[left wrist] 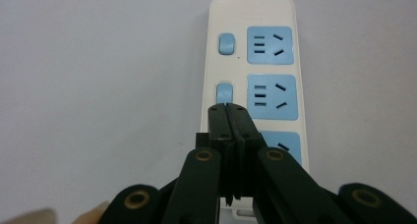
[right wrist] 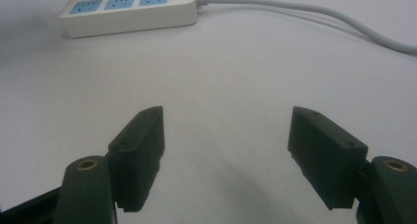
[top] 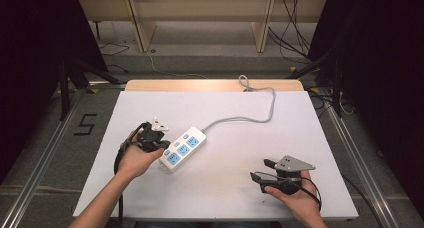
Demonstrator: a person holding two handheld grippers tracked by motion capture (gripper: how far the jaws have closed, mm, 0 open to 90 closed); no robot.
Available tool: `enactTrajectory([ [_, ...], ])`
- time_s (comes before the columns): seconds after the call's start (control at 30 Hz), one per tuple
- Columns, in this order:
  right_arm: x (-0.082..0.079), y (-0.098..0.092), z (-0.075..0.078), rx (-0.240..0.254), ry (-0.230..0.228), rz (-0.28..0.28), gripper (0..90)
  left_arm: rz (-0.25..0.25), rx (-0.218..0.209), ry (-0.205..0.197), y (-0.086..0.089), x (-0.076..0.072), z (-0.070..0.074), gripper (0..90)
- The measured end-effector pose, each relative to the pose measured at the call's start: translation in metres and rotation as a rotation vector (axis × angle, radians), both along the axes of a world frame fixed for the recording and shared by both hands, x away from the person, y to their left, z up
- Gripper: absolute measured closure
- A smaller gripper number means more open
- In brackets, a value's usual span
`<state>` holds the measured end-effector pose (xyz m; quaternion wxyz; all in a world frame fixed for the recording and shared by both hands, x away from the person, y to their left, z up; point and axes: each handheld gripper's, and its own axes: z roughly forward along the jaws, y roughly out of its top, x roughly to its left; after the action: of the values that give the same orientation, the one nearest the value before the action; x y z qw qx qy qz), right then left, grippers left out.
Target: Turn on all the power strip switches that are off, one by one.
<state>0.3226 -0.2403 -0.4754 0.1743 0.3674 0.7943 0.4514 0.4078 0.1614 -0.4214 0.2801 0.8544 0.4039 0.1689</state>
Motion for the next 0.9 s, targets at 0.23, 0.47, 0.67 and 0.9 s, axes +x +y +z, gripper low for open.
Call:
enactTrajectory([
  [0.23, 0.0, 0.001, 0.0, -0.002, 0.0, 0.004, 30.8, -0.009, 0.009, 0.01, -0.005, 0.009, 0.004, 89.4],
  [0.47, 0.0, 0.001, 0.0, -0.004, 0.005, 0.007, 30.8, -0.014, 0.014, 0.027, -0.009, 0.016, 0.005, 89.4],
  [0.67, 0.0, 0.001, 0.0, -0.005, 0.005, 0.007, 30.9, -0.015, 0.015, 0.036, -0.016, 0.024, 0.007, 89.4],
  [0.9, 0.001, 0.001, -0.001, -0.003, 0.004, 0.007, 30.8, -0.025, 0.02, 0.057, -0.023, 0.033, 0.007, 89.4],
])
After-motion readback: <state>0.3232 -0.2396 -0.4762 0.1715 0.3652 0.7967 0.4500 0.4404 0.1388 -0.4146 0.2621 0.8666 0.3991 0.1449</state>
